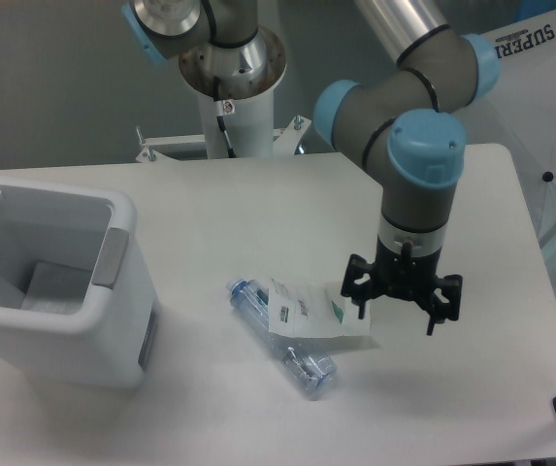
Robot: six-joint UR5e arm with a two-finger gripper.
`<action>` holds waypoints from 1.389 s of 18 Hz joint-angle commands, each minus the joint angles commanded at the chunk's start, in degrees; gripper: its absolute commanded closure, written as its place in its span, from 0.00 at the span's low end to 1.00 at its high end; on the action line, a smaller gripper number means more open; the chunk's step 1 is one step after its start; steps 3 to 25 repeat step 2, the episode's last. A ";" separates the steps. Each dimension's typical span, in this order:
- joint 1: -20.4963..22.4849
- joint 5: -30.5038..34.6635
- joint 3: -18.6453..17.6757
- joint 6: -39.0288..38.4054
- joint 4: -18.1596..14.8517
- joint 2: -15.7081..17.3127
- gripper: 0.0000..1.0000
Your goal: Open the trash can
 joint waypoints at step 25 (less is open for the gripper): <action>-0.26 2.38 0.18 0.00 -0.18 -0.35 0.00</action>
